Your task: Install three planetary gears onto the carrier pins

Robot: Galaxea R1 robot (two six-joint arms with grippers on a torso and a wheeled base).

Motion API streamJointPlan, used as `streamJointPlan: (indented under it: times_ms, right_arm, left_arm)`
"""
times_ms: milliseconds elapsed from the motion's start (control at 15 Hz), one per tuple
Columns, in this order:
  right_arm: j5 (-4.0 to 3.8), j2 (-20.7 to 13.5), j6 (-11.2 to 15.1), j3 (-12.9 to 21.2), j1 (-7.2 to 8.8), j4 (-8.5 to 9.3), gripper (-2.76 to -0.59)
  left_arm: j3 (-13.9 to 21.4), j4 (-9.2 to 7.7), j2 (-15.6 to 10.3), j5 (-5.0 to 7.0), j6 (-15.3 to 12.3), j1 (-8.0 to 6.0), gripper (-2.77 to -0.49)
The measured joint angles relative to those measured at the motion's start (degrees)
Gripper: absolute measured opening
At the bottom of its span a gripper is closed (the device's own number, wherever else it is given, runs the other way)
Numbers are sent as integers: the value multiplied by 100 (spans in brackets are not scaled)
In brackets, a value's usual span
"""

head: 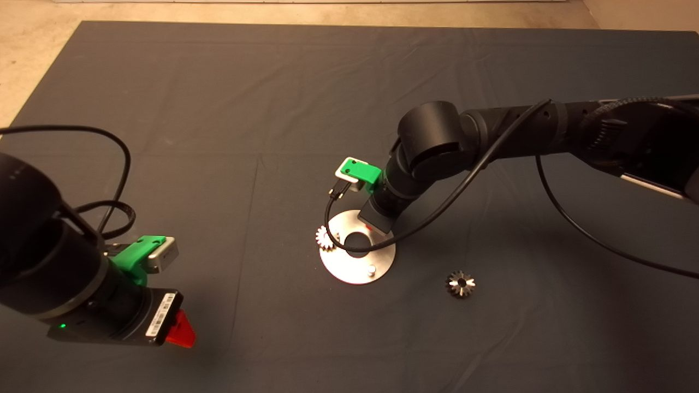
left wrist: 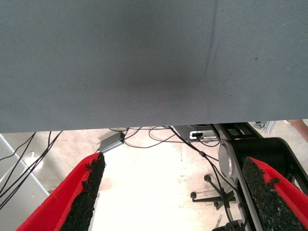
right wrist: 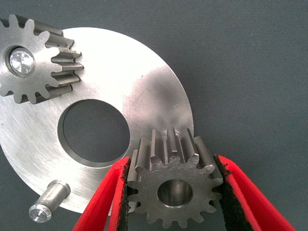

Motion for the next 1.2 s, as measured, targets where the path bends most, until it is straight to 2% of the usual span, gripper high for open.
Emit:
streamJointPlan:
  times_ms: [133, 733, 1200]
  right_arm:
    - [-52, -16, -1, 0, 0, -2, -229]
    - [-43, 17, 1, 2, -3, 0, -229]
    - [-69, -29, -22, 2, -2, 0, -229]
  left_arm:
    - [0, 0, 0, 0, 0, 2, -122]
    - [0, 0, 0, 1, 0, 2, -122]
    - [1, 1, 0, 2, 0, 2, -122]
